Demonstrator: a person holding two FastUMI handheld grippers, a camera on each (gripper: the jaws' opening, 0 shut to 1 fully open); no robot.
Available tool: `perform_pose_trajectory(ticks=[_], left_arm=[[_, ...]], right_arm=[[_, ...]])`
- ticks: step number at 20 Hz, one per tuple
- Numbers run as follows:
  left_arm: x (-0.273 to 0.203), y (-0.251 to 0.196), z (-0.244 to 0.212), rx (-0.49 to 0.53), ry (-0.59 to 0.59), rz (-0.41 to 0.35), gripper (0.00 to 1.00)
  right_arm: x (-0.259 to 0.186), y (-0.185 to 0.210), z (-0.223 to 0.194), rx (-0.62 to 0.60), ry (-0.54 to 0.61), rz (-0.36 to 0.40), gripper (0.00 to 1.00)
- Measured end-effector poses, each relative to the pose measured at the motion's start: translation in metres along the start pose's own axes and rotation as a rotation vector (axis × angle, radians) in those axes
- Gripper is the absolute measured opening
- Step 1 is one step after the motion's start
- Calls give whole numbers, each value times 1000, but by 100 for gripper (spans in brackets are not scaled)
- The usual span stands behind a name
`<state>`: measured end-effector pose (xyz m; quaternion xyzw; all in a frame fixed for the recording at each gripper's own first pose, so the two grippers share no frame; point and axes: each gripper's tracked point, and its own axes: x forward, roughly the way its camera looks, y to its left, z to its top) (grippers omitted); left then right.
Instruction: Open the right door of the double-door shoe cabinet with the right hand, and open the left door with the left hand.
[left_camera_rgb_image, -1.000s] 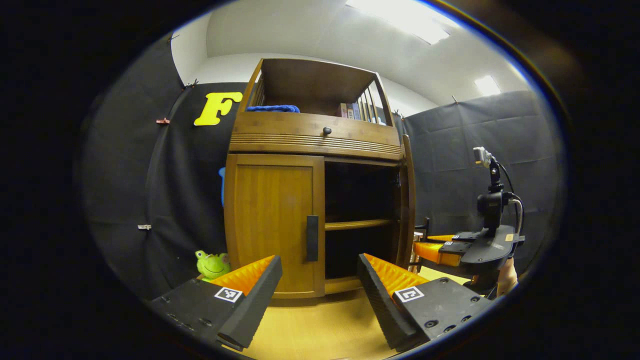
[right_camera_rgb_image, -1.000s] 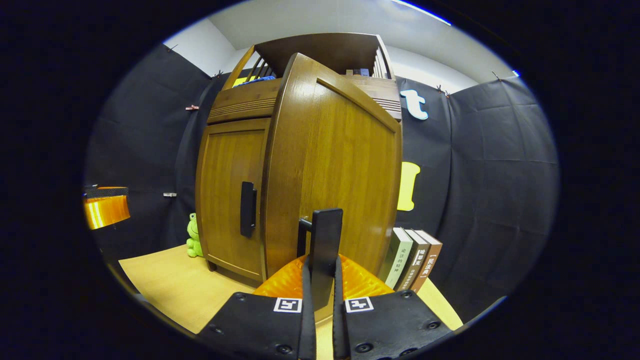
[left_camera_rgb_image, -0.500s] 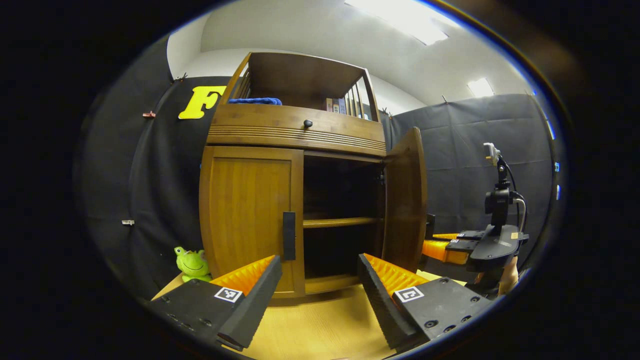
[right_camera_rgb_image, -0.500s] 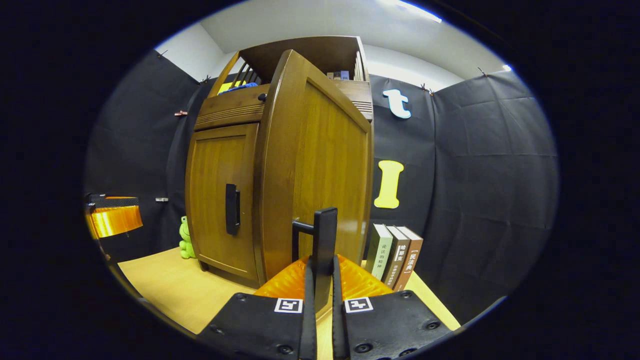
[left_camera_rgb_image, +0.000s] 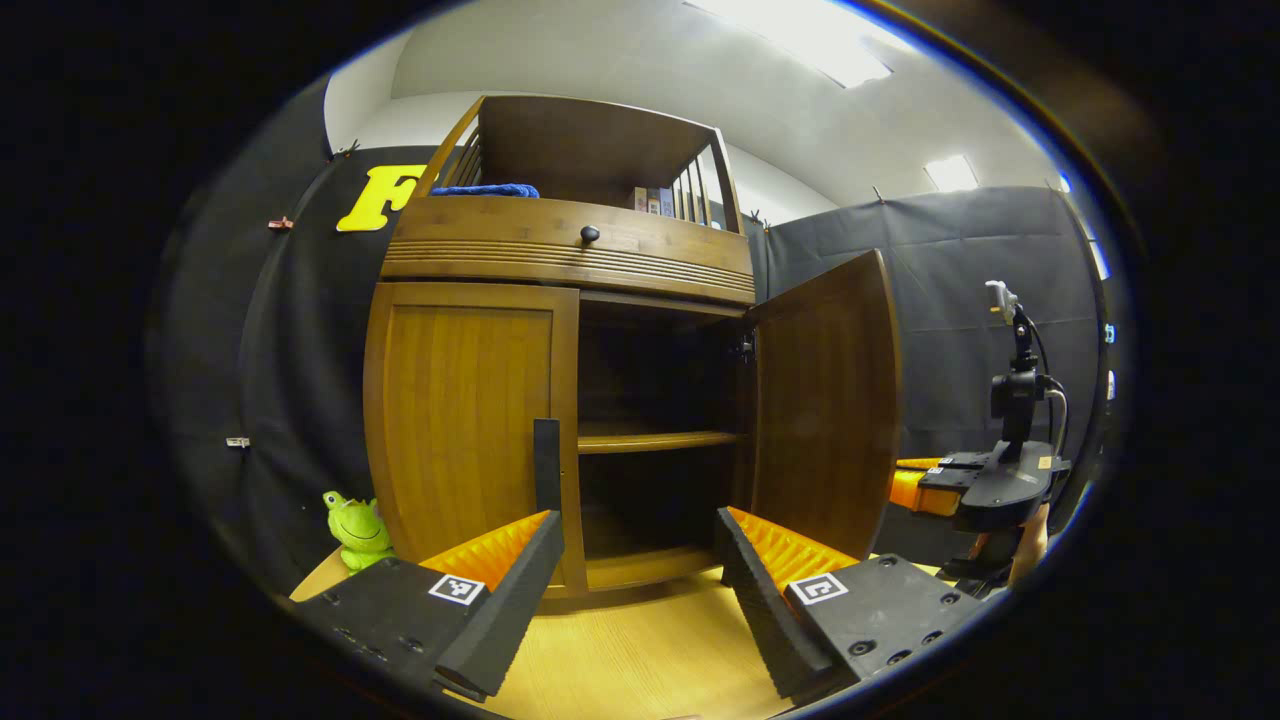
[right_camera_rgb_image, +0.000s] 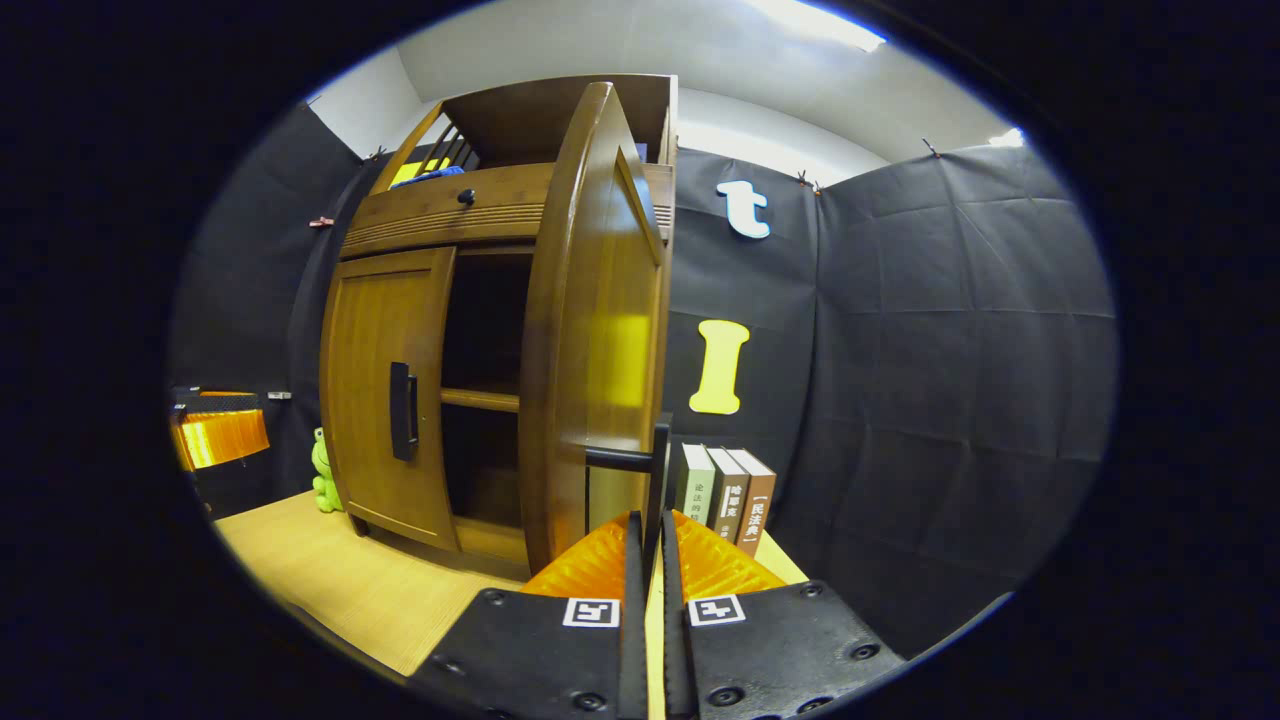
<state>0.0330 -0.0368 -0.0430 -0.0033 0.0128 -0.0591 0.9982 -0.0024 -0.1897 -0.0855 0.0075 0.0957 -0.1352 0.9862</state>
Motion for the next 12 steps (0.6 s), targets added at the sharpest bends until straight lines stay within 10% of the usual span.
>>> perform_pose_trajectory(ticks=[12], left_arm=[[57, 30, -19, -11, 4, 100, 92]], right_arm=[[-23, -53, 5, 33, -20, -112, 9]])
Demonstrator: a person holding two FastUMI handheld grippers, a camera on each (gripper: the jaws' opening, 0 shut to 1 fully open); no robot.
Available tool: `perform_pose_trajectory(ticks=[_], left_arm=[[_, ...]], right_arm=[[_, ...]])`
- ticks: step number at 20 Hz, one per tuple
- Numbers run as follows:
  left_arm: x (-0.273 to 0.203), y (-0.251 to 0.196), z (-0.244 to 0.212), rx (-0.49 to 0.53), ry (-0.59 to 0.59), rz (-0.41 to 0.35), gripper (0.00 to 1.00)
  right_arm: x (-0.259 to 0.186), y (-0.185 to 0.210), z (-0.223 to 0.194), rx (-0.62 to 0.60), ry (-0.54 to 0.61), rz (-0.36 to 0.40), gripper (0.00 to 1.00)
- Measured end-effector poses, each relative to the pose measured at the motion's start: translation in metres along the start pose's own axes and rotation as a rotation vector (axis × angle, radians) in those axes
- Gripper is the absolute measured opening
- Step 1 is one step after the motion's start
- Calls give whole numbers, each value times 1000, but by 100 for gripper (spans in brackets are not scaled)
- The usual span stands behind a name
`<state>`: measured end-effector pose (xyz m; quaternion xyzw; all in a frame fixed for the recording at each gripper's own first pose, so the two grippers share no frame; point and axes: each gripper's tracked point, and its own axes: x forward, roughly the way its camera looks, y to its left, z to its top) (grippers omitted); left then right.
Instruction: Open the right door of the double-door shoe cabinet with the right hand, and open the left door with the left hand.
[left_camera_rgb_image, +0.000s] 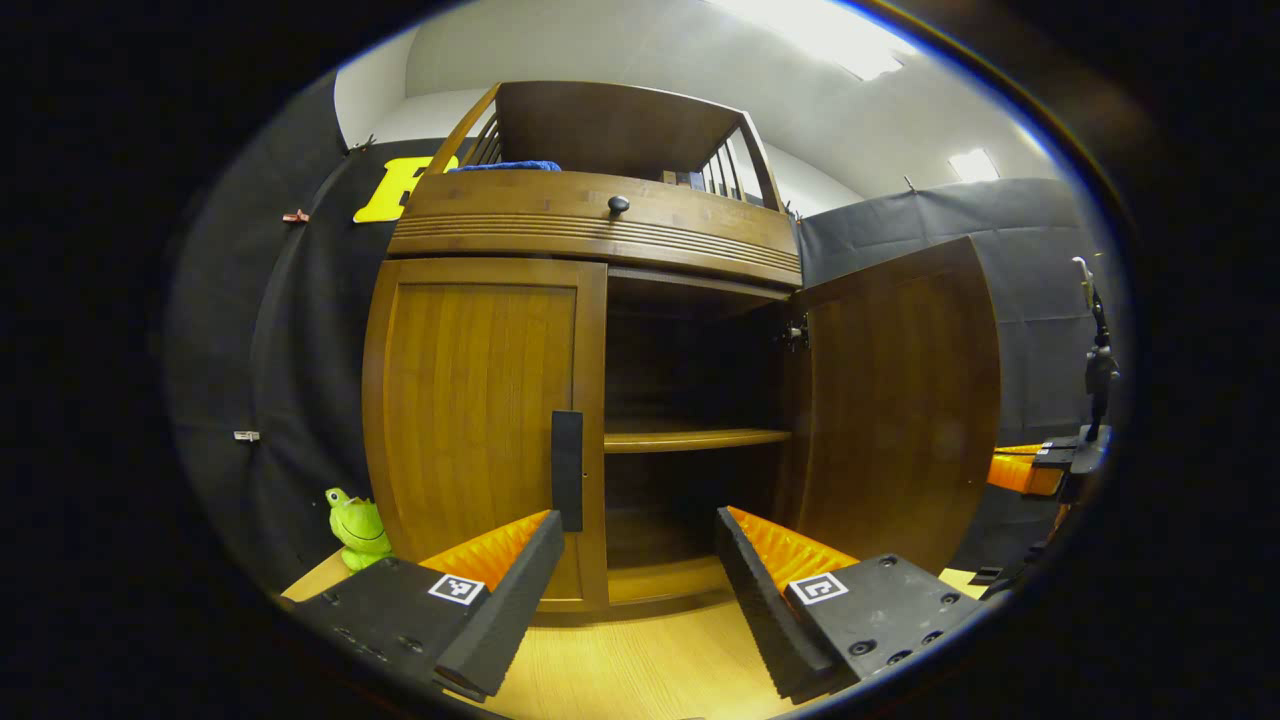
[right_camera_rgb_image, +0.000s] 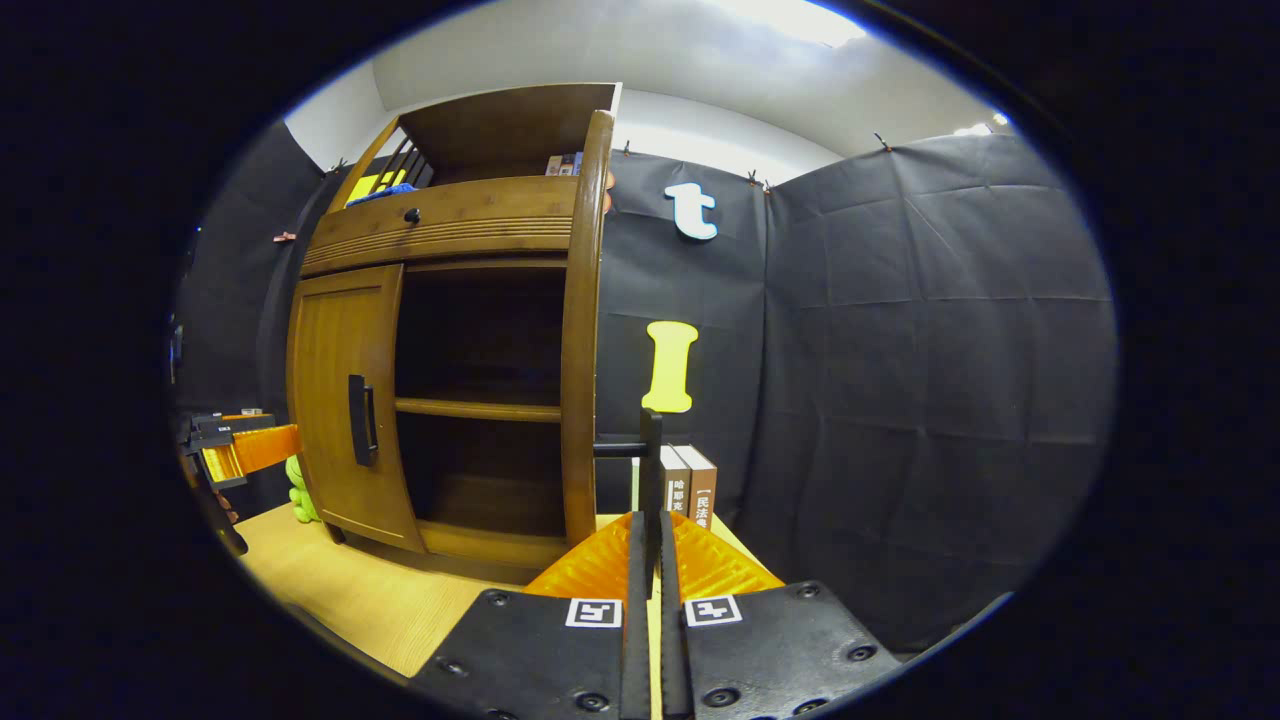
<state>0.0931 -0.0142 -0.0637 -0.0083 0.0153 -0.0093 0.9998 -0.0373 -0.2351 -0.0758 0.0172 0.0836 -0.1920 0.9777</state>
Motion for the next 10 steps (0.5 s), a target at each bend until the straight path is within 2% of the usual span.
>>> perform_pose_trajectory(ticks=[3, 7, 10], left_arm=[[6, 4, 1, -6, -10, 7, 92], [19, 8, 3, 5, -24, 9, 95], [35, 23, -1, 48, -37, 41, 95]], right_arm=[[-8, -11, 4, -16, -31, -39, 9], [-28, 4, 6, 26, -39, 29, 9], [-38, 11, 16, 37, -64, 74, 10]])
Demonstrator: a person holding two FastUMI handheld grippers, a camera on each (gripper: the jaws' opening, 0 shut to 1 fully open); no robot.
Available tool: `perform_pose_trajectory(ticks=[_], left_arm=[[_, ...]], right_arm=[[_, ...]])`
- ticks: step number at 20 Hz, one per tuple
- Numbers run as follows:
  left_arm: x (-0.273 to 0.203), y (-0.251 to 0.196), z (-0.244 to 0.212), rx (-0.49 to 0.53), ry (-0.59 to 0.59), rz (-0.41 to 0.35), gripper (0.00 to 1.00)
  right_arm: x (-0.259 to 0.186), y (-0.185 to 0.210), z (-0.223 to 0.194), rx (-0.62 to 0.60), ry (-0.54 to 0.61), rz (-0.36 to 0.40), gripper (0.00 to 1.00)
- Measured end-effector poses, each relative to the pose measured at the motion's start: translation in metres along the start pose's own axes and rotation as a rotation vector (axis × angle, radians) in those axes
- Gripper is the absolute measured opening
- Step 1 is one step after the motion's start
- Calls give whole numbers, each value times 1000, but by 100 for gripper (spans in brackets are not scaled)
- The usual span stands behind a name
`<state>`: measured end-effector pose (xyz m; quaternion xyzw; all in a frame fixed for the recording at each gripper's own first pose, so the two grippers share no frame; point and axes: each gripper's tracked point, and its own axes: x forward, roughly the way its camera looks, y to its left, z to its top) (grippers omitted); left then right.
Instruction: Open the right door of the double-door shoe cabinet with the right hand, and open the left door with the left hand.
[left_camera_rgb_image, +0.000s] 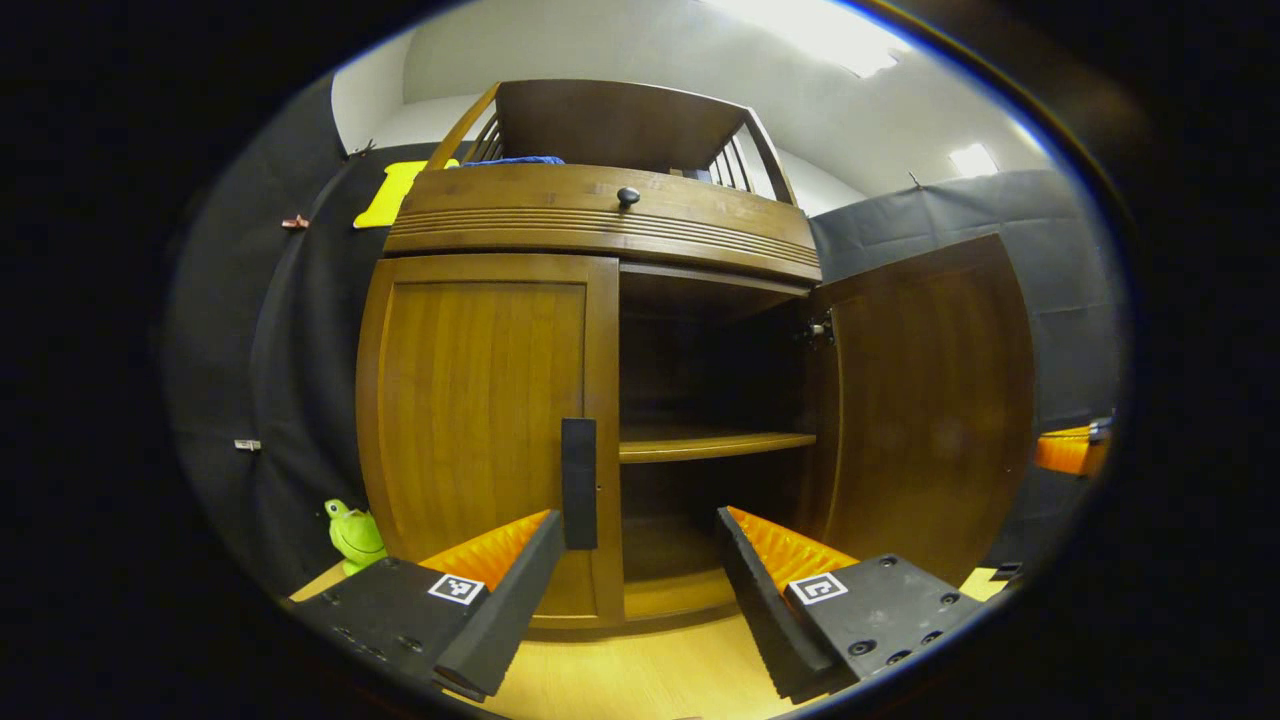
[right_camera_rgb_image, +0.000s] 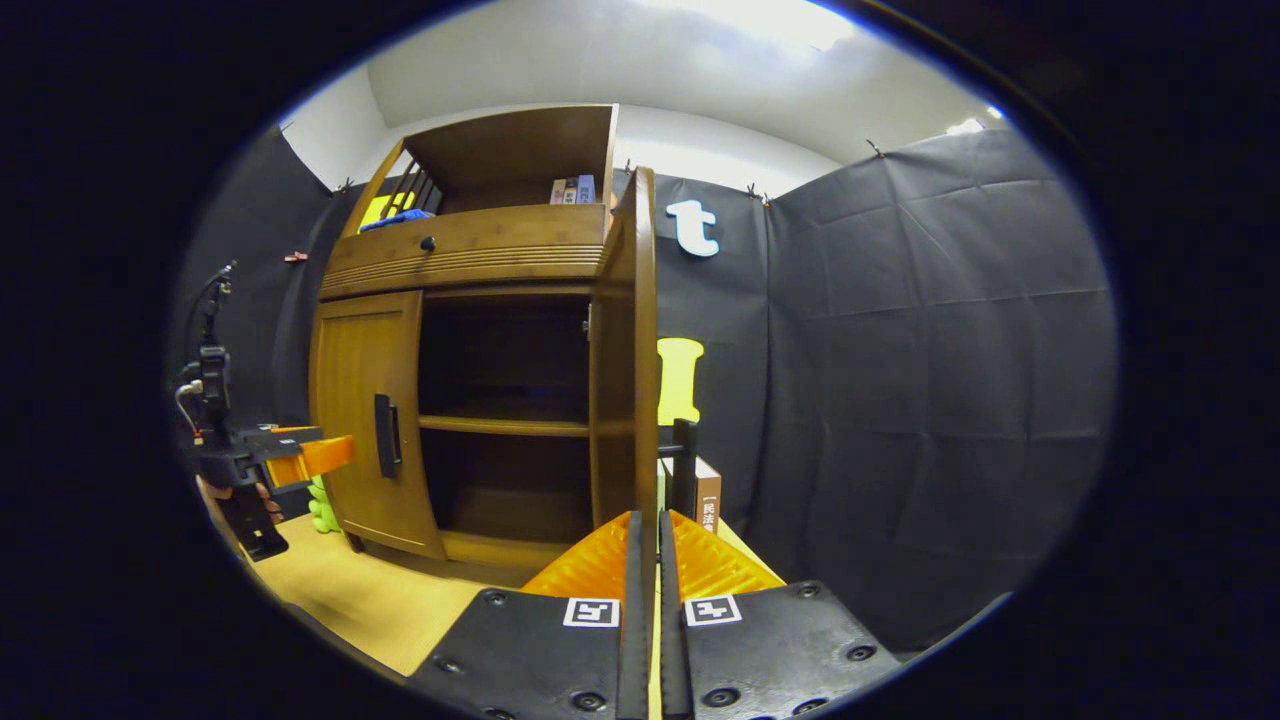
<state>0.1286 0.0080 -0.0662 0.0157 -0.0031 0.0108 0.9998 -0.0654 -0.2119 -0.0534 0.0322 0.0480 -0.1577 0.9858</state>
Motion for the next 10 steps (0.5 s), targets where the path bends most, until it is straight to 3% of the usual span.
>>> perform_pose_trajectory(ticks=[1, 7, 10], left_arm=[[8, 6, 0, 8, -16, 15, 95], [61, 32, -15, 3, -40, 67, 93], [84, 40, -31, -11, -23, 79, 93]], right_arm=[[-5, 5, 3, 5, -11, 8, 17], [-4, 12, 4, 19, -30, 21, 94], [-1, 11, 6, 6, -40, 19, 91]])
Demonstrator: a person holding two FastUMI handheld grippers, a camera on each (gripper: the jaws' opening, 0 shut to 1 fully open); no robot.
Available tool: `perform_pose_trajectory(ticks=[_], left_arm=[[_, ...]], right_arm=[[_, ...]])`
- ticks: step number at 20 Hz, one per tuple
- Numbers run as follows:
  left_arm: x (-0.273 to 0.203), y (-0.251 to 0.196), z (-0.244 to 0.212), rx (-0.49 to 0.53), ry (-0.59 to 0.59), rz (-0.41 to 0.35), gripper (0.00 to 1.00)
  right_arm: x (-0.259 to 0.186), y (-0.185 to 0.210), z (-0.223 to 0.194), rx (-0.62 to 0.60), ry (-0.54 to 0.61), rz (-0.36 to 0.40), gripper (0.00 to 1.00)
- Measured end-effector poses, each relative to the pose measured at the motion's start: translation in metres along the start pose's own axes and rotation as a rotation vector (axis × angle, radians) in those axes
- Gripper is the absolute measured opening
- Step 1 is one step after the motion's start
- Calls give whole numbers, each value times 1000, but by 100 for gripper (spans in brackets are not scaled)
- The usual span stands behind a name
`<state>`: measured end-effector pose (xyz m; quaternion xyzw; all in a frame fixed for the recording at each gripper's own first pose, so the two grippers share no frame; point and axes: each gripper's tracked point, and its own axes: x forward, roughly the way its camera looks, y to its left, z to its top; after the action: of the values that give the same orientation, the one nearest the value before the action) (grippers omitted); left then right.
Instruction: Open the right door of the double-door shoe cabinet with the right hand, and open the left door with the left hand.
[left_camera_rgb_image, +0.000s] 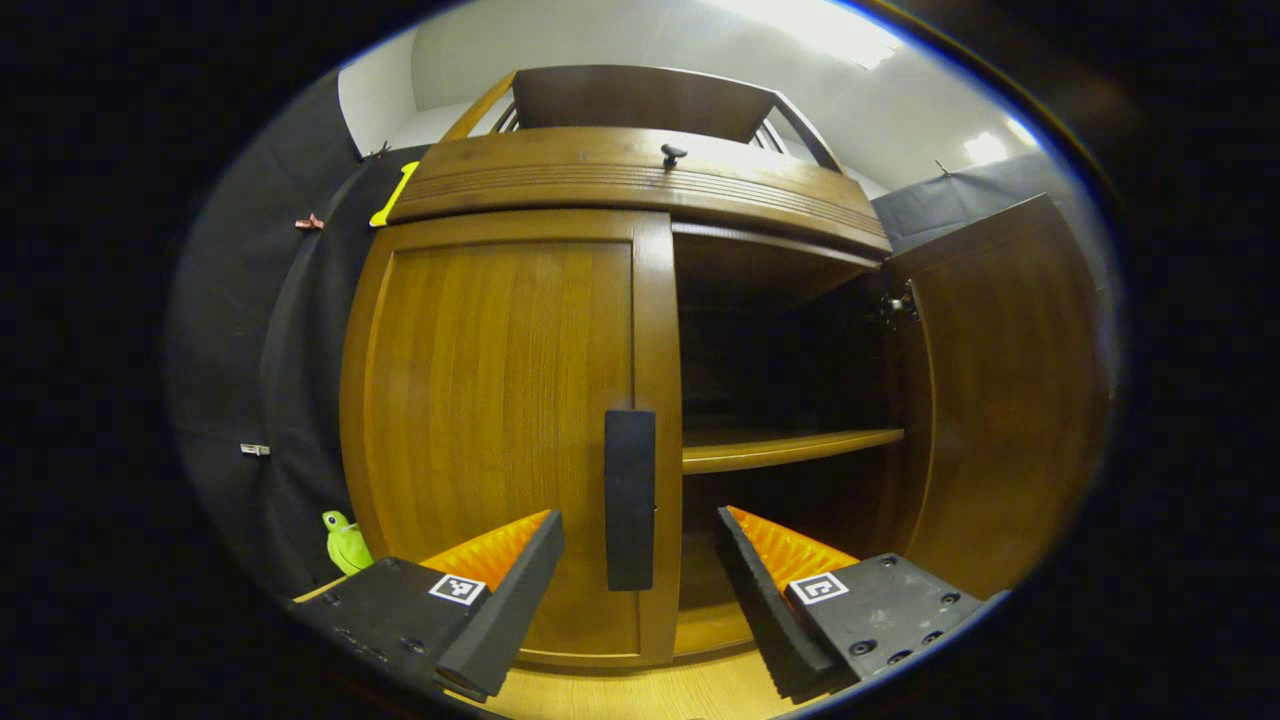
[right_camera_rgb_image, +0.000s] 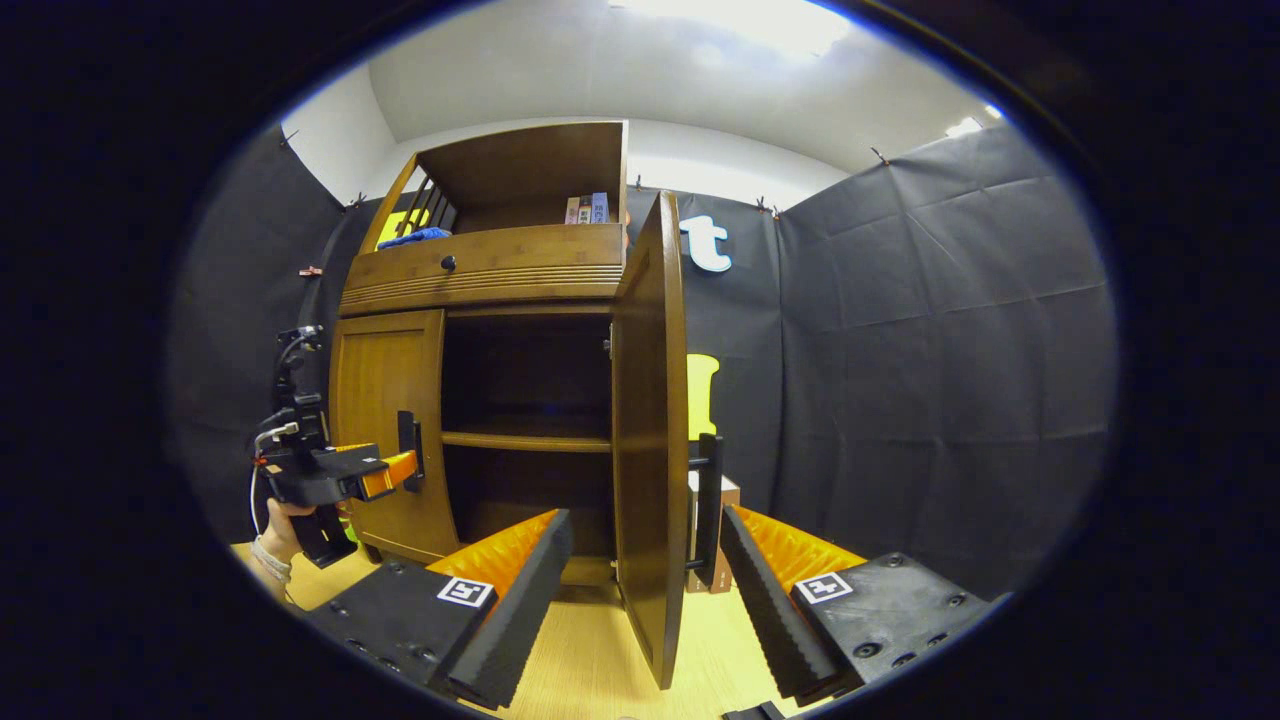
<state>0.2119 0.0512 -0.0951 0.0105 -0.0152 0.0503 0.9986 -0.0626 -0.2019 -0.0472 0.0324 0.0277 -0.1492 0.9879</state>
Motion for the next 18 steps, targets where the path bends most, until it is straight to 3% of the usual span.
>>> perform_pose_trajectory(ticks=[4, 5, 6, 8, 12, 14, 18], left_arm=[[24, 11, -14, -29, 12, 25, 88], [29, 13, -17, -37, 21, 24, 87], [35, 14, -18, -41, 25, 27, 81], [40, 16, -18, -43, 20, 33, 69], [46, 17, -16, -12, 5, 42, 63], [47, 14, -13, -5, -10, 32, 65], [45, 5, -10, -10, -18, -10, 47]], right_arm=[[-2, -6, 7, -14, -40, -18, 96], [-2, -7, 8, -16, -53, -23, 91], [-1, -9, 10, -18, -62, -29, 96], [1, -11, 6, -16, -65, -36, 94], [5, -4, 2, 10, -42, -14, 96], [6, -2, 0, 8, -33, -6, 93], [6, -3, -9, -24, -7, -11, 93]])
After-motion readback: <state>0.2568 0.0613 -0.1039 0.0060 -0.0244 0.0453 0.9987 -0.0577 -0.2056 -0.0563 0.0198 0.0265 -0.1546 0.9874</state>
